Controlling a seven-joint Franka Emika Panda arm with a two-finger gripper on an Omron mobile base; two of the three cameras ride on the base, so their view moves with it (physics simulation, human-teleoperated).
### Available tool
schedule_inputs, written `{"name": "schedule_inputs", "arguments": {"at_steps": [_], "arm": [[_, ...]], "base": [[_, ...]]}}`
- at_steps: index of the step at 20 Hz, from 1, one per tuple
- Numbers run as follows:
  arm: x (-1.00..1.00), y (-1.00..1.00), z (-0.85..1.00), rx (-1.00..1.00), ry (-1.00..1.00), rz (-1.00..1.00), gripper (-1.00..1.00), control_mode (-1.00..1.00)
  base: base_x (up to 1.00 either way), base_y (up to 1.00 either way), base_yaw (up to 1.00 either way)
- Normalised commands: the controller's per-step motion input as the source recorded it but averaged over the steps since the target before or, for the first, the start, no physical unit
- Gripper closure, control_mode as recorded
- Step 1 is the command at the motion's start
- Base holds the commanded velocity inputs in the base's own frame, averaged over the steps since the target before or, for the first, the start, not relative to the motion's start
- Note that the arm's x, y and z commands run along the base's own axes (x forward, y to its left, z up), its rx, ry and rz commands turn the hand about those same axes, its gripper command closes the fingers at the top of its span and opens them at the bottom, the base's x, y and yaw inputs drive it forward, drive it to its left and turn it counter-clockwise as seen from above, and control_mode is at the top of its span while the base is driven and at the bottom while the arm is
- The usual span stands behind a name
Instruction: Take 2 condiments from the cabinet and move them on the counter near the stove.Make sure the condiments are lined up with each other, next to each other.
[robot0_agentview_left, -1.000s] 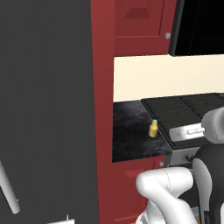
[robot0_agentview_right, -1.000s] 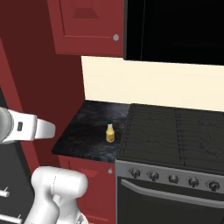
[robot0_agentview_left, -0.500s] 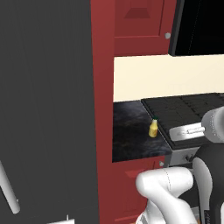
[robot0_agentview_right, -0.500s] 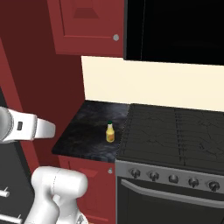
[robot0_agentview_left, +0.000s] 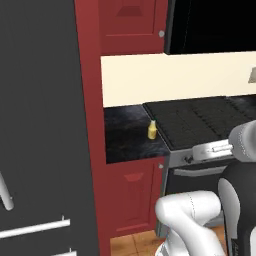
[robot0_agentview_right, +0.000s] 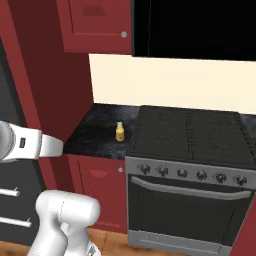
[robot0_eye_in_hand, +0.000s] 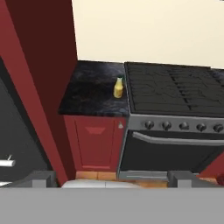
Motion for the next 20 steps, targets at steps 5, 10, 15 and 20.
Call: {"name": "schedule_inputs", "arguments": {"at_steps": [5,10,15,20], "arm": [[0.00,0.00,0.00,0.00,0.00,0.00,-1.00,1.00],[0.00,0.00,0.00,0.00,0.00,0.00,-1.00,1.00],[0.00,0.00,0.00,0.00,0.00,0.00,-1.00,1.00],[0.00,0.00,0.00,0.00,0.00,0.00,-1.00,1.00]], "base": [[-0.55,-0.58,-0.62],[0.00,-0.40,-0.89],[0.00,-0.35,-0.91],[0.49,-0.10,-0.56]]}}
